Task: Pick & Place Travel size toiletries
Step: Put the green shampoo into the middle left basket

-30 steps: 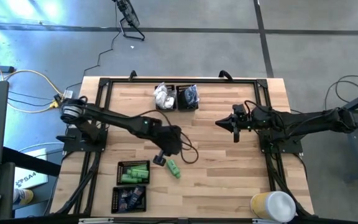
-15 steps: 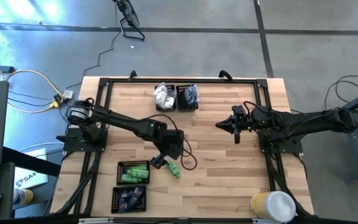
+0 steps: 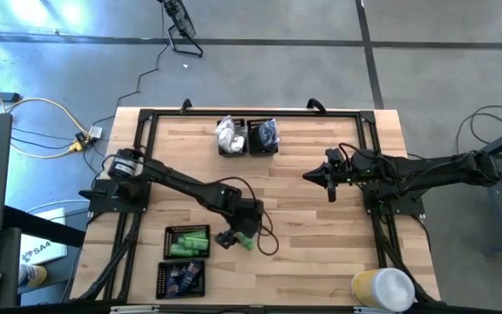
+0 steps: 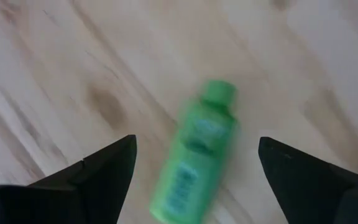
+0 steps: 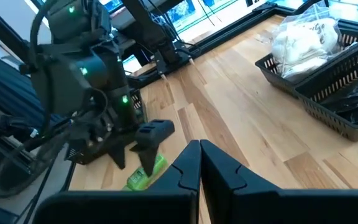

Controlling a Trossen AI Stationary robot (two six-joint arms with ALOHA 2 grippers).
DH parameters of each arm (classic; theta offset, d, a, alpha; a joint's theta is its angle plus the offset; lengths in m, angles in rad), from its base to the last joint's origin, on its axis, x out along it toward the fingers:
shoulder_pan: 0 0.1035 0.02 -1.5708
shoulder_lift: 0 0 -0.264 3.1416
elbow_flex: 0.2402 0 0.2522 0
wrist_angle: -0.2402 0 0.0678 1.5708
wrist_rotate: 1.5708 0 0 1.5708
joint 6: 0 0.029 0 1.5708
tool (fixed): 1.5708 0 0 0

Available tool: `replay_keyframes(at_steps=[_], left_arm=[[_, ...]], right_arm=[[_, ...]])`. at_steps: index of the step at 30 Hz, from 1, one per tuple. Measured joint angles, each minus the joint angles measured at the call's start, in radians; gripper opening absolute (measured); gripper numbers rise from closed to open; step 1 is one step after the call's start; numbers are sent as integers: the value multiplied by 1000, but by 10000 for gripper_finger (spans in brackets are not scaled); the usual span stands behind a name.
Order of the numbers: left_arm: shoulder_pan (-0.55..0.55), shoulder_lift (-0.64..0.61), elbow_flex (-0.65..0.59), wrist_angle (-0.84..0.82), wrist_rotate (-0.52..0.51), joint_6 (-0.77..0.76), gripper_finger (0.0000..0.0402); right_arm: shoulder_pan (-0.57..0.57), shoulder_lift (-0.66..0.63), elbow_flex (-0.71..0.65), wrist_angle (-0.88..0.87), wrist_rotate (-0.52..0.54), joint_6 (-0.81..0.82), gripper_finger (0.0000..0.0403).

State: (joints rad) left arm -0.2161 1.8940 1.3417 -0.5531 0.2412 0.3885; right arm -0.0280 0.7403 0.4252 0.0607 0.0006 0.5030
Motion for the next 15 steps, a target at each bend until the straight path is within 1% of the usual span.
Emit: replay_keyframes(at_steps=[1,3,6,8,10,12,15], left_arm=[[0,7,2,23,-15,0,331],[0,11,-3,-2,-25,0,331],[0,45,3,53,-26,0,330],[0,47,-4,14,-21,-1,330],[-1,70,3,48,-21,0,330],[0,73,-3,4,-26,-5,330],[0,95,1,47,-26,-9,330]], right_arm=[[0,0,0,-3,0,0,3],[0,0,0,-3,-1,0,3],[0,2,0,-12,0,-1,3],[0,2,0,-9,0,-2,3],[0,2,0,-15,0,-2,3],[0,2,0,-14,0,-2,3],[0,3,0,-21,0,-2,3]])
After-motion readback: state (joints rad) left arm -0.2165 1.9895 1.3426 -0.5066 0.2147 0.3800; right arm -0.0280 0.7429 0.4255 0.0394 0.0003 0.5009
